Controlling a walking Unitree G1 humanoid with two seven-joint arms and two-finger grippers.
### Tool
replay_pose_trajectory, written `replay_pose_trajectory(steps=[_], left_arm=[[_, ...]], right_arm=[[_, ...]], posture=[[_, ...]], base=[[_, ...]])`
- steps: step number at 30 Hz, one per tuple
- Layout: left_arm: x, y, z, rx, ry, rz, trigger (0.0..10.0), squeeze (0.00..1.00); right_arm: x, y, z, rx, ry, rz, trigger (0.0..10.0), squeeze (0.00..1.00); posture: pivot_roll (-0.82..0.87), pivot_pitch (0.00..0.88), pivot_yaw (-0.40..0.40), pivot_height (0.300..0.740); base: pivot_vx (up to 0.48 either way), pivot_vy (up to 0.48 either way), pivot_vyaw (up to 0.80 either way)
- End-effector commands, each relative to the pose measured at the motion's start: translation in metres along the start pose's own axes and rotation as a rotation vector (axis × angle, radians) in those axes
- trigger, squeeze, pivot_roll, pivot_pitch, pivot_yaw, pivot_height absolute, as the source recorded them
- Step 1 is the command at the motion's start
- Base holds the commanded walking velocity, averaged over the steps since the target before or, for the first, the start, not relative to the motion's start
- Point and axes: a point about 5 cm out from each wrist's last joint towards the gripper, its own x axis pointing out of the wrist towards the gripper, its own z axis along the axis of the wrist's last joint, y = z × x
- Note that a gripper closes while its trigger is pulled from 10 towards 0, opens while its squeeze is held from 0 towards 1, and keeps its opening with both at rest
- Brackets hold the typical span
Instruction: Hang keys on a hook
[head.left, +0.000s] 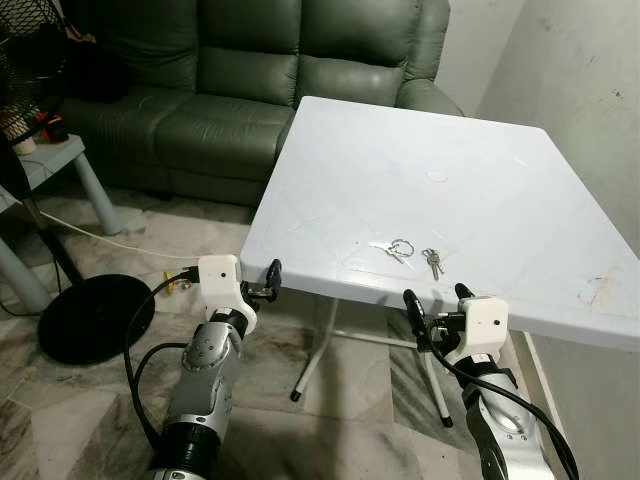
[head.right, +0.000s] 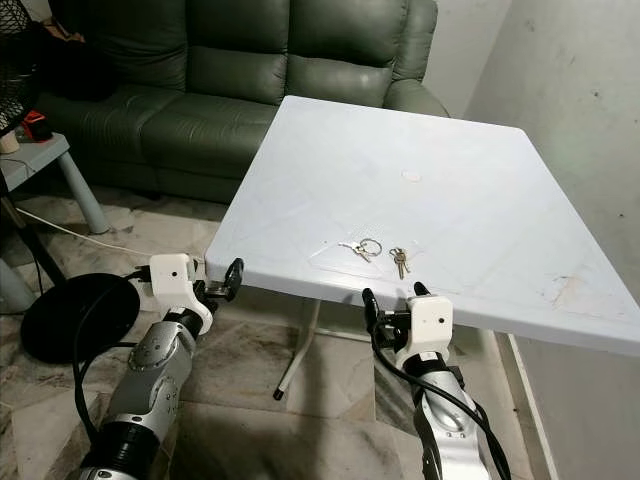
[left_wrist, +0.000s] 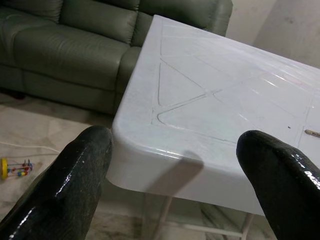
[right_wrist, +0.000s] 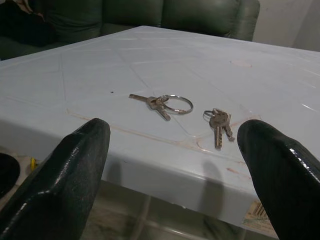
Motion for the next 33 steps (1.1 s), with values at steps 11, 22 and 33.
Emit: replay_pose_trajectory(steps=[11, 22, 33], left_arm=[[0.0001, -0.0026, 0.0034, 0.011, -0.010, -0.020, 10.0, 0.00], [0.0004, -0.0033, 0.0040, 0.014, -0.009, -0.022, 10.0, 0.00], [-0.0010, -0.0037, 0.0037, 0.022, -0.013, -0.009, 10.0, 0.00]], right_arm=[[0.0003, -0.0012, 0.0051, -0.001, -0.015, -0.007, 10.0, 0.00], [0.0007, -0.0012, 0.0047, 0.002, -0.012, -0.006, 10.0, 0.00], [0.0008, -0.0011, 0.0040, 0.004, -0.006, -0.003, 10.0, 0.00]], posture=[[0.06, 0.000, -0.085, 0.740], [0.06, 0.000, -0.085, 0.740], [0.07, 0.000, -0.088, 0.740]], base=[[0.302, 0.000, 0.00], [0.325, 0.000, 0.00], [0.224, 0.000, 0.00]])
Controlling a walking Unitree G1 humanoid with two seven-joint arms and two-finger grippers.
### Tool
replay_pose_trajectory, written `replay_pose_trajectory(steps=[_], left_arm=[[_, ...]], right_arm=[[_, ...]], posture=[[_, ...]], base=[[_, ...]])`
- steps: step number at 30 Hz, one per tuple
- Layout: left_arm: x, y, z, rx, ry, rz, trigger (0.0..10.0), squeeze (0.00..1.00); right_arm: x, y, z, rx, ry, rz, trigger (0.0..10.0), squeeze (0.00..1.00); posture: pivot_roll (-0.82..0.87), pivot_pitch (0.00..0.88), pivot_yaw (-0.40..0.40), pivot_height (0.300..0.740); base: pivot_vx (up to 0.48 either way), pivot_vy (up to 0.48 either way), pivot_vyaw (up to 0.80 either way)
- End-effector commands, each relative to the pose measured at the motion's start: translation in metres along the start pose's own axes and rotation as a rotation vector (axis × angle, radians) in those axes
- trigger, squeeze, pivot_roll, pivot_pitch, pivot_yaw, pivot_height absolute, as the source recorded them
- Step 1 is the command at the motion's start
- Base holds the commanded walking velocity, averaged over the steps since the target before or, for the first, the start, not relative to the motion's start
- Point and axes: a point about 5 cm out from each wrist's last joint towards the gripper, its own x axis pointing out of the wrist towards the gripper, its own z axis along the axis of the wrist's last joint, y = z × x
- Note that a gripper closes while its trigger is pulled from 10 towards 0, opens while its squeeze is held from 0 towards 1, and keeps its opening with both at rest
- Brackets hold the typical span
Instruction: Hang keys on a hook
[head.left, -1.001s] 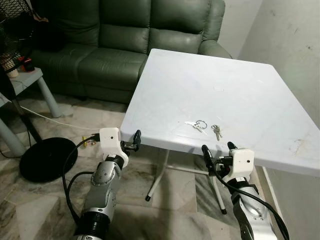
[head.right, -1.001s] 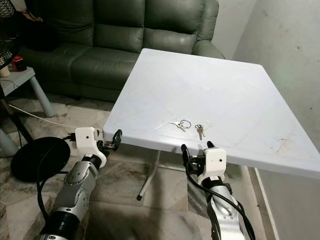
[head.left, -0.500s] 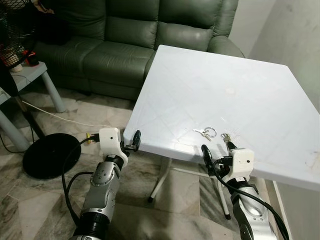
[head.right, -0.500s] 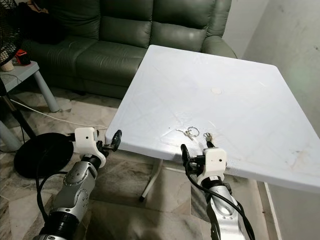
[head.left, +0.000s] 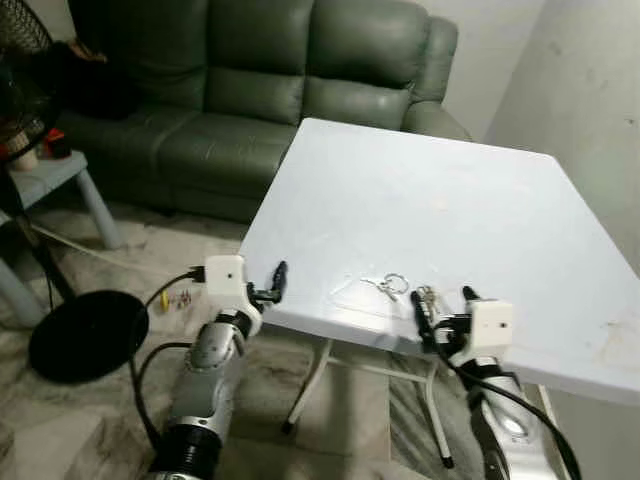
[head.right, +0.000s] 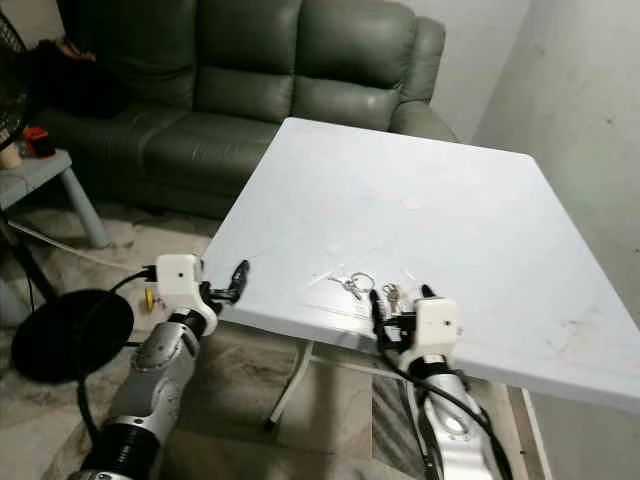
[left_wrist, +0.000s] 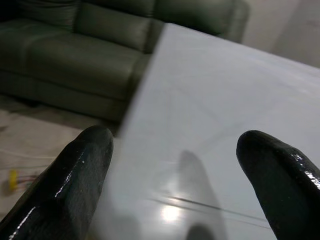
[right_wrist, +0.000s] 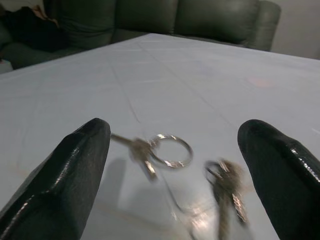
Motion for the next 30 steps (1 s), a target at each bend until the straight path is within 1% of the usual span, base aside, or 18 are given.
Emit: replay_pose_trajectory(steps=[1, 7, 10, 12, 15, 17, 18, 20, 23, 25, 30], left_arm=[[0.001, -0.010, 0.003, -0.006, -0.018, -0.034, 10.0, 0.00], [-0.001, -0.014, 0.002, -0.009, -0.026, -0.046, 10.0, 0.00], [-0.002, -0.018, 0.001, -0.002, -0.023, -0.073, 10.0, 0.00], [-0.004, -0.023, 0.000, 0.001, -0.025, -0.106, 10.0, 0.00], [-0.005, -0.026, 0.000, 0.013, -0.026, -0.122, 10.0, 0.00], [-0.006, -0.030, 0.000, 0.016, -0.031, -0.145, 10.0, 0.00], [-0.006, -0.032, 0.001, 0.013, -0.033, -0.149, 10.0, 0.00], [-0.006, -0.032, 0.001, 0.013, -0.035, -0.151, 10.0, 0.00], [-0.007, -0.033, 0.001, 0.015, -0.035, -0.156, 10.0, 0.00], [-0.007, -0.034, 0.002, 0.010, -0.040, -0.161, 10.0, 0.00], [-0.008, -0.035, 0.004, 0.011, -0.047, -0.167, 10.0, 0.00]], right_arm=[[-0.001, -0.008, 0.002, -0.008, 0.001, -0.020, 10.0, 0.00], [-0.001, -0.008, 0.001, 0.001, 0.020, -0.030, 10.0, 0.00], [0.001, -0.009, 0.000, 0.005, 0.041, -0.038, 10.0, 0.00], [0.005, -0.014, 0.000, -0.018, 0.074, -0.080, 10.0, 0.00], [0.009, -0.016, 0.002, -0.022, 0.082, -0.084, 10.0, 0.00], [0.014, -0.019, 0.007, -0.047, 0.079, -0.090, 10.0, 0.00], [0.017, -0.021, 0.011, -0.080, 0.068, -0.094, 10.0, 0.00], [0.019, -0.022, 0.014, -0.089, 0.059, -0.086, 10.0, 0.00], [0.022, -0.024, 0.017, -0.070, 0.060, -0.090, 10.0, 0.00], [0.024, -0.025, 0.019, -0.088, 0.061, -0.086, 10.0, 0.00], [0.026, -0.024, 0.020, -0.089, 0.069, -0.082, 10.0, 0.00]], posture=[[0.07, 0.000, -0.088, 0.740], [0.06, 0.000, -0.090, 0.740], [0.06, 0.002, -0.090, 0.740], [0.06, 0.005, -0.090, 0.740], [0.06, 0.008, -0.090, 0.740], [0.06, 0.009, -0.089, 0.740], [0.06, 0.011, -0.090, 0.740], [0.06, 0.011, -0.090, 0.740], [0.06, 0.013, -0.092, 0.740], [0.06, 0.014, -0.096, 0.740], [0.07, 0.012, -0.099, 0.740]], base=[[0.000, 0.000, 0.00], [0.000, 0.000, 0.00], [0.000, 0.000, 0.00], [0.000, 0.000, 0.00], [0.000, 0.000, 0.00], [0.000, 0.000, 0.00], [0.000, 0.000, 0.00], [0.000, 0.000, 0.00], [0.000, 0.000, 0.00], [0.000, 0.000, 0.00], [0.000, 0.000, 0.00]])
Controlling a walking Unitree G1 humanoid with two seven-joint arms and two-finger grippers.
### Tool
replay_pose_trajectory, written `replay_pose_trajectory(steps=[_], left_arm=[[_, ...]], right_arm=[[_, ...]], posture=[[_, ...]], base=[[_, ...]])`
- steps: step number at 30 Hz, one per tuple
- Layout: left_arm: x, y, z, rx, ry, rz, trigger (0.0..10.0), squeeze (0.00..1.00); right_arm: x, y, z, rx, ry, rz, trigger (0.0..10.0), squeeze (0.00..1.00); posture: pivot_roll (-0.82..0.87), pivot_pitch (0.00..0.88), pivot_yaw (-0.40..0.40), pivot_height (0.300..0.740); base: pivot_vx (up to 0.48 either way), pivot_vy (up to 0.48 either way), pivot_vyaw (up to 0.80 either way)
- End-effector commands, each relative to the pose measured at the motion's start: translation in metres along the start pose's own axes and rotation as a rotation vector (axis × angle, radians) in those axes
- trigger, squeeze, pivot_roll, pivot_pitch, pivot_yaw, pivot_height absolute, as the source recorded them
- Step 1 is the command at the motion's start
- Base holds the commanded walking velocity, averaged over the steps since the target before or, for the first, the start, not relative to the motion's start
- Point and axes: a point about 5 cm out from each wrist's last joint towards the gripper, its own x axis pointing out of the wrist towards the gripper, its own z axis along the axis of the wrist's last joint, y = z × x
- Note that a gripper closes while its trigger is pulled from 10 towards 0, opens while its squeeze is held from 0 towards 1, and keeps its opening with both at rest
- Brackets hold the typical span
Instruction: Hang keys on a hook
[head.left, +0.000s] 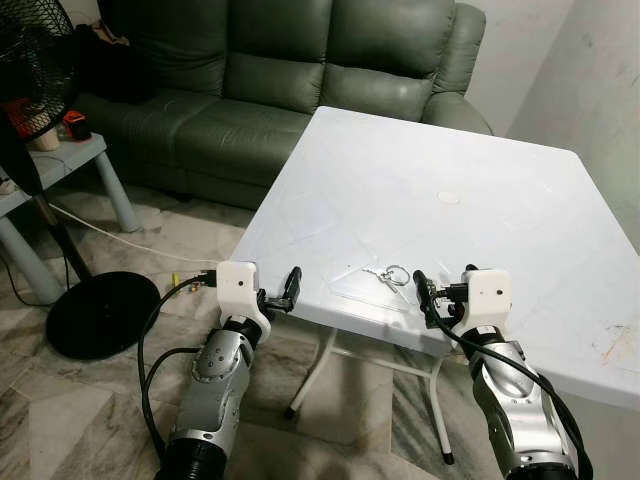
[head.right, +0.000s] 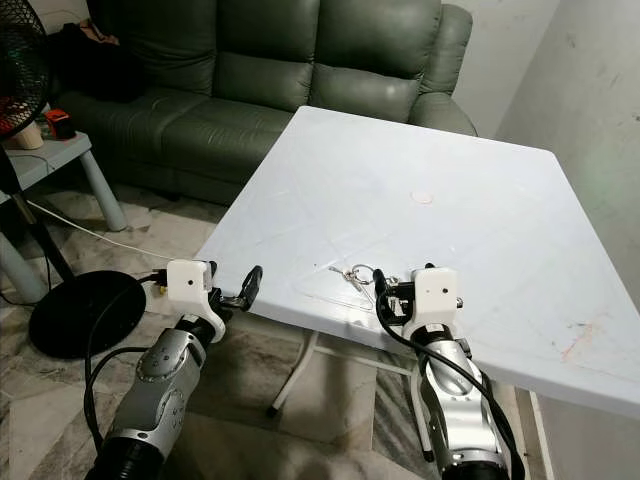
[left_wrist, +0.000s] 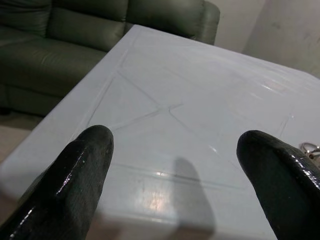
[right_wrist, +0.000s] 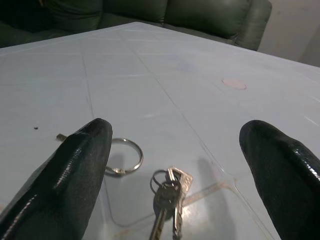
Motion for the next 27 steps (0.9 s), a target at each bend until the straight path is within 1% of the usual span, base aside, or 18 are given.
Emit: replay_pose_trajectory(steps=[1, 2, 7, 9, 10, 11, 12, 13, 15, 16, 17, 18, 20, 24, 27], left_arm=[[0.000, -0.004, 0.005, 0.010, -0.016, -0.023, 10.0, 0.00], [0.000, -0.004, 0.005, 0.010, -0.016, -0.023, 10.0, 0.00], [0.000, -0.011, 0.007, 0.037, -0.023, -0.075, 10.0, 0.00], [0.000, -0.012, 0.007, 0.042, -0.022, -0.082, 10.0, 0.00], [-0.001, -0.013, 0.007, 0.046, -0.019, -0.090, 10.0, 0.00], [-0.001, -0.013, 0.007, 0.046, -0.019, -0.090, 10.0, 0.00], [-0.002, -0.017, 0.006, 0.057, -0.019, -0.111, 10.0, 0.00], [-0.003, -0.018, 0.006, 0.062, -0.018, -0.118, 10.0, 0.00], [-0.005, -0.023, 0.005, 0.077, -0.014, -0.142, 10.0, 0.00], [-0.006, -0.025, 0.004, 0.080, -0.014, -0.152, 10.0, 0.00], [-0.006, -0.026, 0.004, 0.079, -0.013, -0.153, 10.0, 0.00], [-0.006, -0.026, 0.004, 0.080, -0.013, -0.155, 10.0, 0.00], [-0.007, -0.028, 0.004, 0.079, -0.011, -0.162, 10.0, 0.00], [-0.007, -0.030, 0.004, 0.084, -0.008, -0.166, 10.0, 0.00], [-0.008, -0.032, 0.004, 0.085, -0.009, -0.170, 10.0, 0.00]], right_arm=[[0.002, -0.002, -0.002, 0.003, 0.023, -0.006, 10.0, 0.00], [0.002, -0.002, -0.002, 0.003, 0.023, -0.006, 10.0, 0.00], [0.005, 0.009, 0.003, -0.015, 0.006, 0.021, 10.0, 0.00], [0.005, 0.010, 0.004, 0.002, -0.002, 0.035, 10.0, 0.00], [0.005, 0.011, 0.006, 0.046, -0.015, 0.046, 10.0, 0.02], [0.005, 0.011, 0.006, 0.046, -0.015, 0.046, 10.0, 0.02], [0.007, 0.012, 0.009, 0.015, -0.022, 0.031, 10.0, 1.00], [0.008, 0.012, 0.010, -0.008, -0.025, 0.017, 10.0, 1.00], [0.012, 0.013, 0.014, -0.020, -0.030, 0.014, 10.0, 1.00], [0.016, 0.013, 0.014, -0.024, 0.007, -0.002, 10.0, 1.00], [0.018, 0.014, 0.014, -0.011, 0.024, 0.002, 10.0, 0.81], [0.022, 0.016, 0.015, 0.016, 0.049, 0.021, 10.0, 0.00], [0.026, 0.017, 0.018, 0.021, 0.077, 0.007, 10.0, 0.00], [0.033, 0.018, 0.024, 0.025, 0.087, -0.010, 10.0, 0.00], [0.039, 0.021, 0.028, 0.055, 0.114, -0.017, 10.0, 0.00]], posture=[[0.07, 0.012, -0.098, 0.740], [0.07, 0.012, -0.098, 0.740], [0.07, 0.010, -0.096, 0.740], [0.07, 0.012, -0.096, 0.740], [0.07, 0.011, -0.097, 0.740], [0.07, 0.011, -0.097, 0.740], [0.07, 0.013, -0.098, 0.740], [0.07, 0.013, -0.098, 0.740], [0.07, 0.016, -0.100, 0.740], [0.08, 0.016, -0.102, 0.740], [0.08, 0.016, -0.102, 0.740], [0.08, 0.017, -0.102, 0.740], [0.08, 0.017, -0.104, 0.740], [0.08, 0.015, -0.108, 0.740], [0.08, 0.017, -0.110, 0.740]], base=[[0.000, 0.000, 0.00], [0.000, 0.000, 0.00], [0.000, 0.000, 0.00], [0.000, 0.000, 0.00], [0.000, 0.000, 0.00], [0.000, 0.000, 0.00], [0.000, 0.000, 0.00], [0.000, 0.000, 0.00], [0.000, 0.000, 0.00], [0.000, 0.000, 0.00], [0.000, 0.000, 0.00], [0.000, 0.000, 0.00], [0.000, 0.000, 0.00], [0.000, 0.000, 0.00], [0.000, 0.000, 0.00]])
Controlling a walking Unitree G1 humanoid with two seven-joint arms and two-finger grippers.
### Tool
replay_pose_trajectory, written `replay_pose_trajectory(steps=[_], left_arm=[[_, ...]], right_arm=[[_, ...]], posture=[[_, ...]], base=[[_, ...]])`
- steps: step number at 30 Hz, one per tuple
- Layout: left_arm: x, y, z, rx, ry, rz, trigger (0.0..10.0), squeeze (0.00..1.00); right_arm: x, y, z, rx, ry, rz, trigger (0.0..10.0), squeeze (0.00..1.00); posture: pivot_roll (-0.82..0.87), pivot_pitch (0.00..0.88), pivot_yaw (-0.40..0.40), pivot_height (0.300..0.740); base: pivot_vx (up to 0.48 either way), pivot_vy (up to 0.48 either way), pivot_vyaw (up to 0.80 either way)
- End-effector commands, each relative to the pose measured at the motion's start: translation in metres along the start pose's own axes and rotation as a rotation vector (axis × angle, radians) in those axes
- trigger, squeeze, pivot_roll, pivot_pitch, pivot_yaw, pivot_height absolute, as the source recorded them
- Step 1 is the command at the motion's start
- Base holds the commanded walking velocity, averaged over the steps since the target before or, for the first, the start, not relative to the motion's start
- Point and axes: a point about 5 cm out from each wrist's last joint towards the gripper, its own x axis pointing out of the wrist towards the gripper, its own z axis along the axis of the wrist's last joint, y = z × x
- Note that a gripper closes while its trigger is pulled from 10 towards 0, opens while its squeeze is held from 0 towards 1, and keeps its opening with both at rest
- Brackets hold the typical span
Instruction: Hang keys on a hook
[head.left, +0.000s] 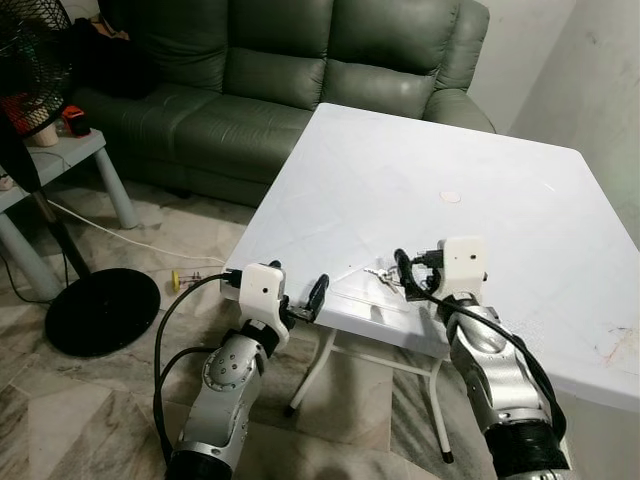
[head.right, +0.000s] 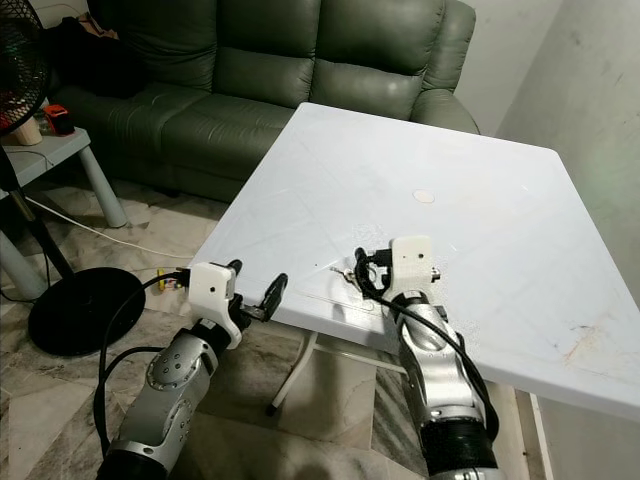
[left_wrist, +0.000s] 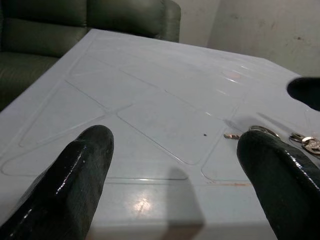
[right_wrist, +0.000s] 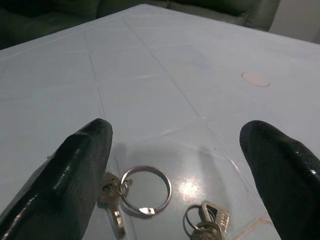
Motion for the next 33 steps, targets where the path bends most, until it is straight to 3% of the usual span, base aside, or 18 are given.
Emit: replay_pose_trajectory(steps=[1, 8, 18, 33], left_arm=[[0.001, -0.006, 0.005, 0.011, -0.014, -0.018, 10.0, 0.00], [0.000, -0.009, 0.005, 0.009, -0.015, -0.022, 10.0, 0.00], [-0.002, -0.013, 0.008, 0.000, -0.020, -0.044, 10.0, 0.00], [-0.004, -0.031, 0.006, -0.001, -0.005, -0.115, 10.0, 0.00]], right_arm=[[0.004, -0.003, 0.004, 0.031, 0.023, -0.026, 10.0, 0.00], [0.010, -0.006, 0.003, 0.111, 0.085, -0.042, 10.0, 0.00], [0.001, -0.013, -0.024, -0.009, 0.177, -0.076, 10.0, 0.00], [-0.004, -0.017, -0.038, -0.010, 0.244, -0.081, 10.0, 0.00]], posture=[[0.08, 0.017, -0.110, 0.740], [0.08, 0.023, -0.113, 0.740], [0.08, 0.041, -0.108, 0.740], [0.07, 0.053, -0.104, 0.740]], base=[[0.000, 0.000, 0.00], [0.000, 0.000, 0.00], [0.000, 0.000, 0.00], [0.000, 0.000, 0.00]])
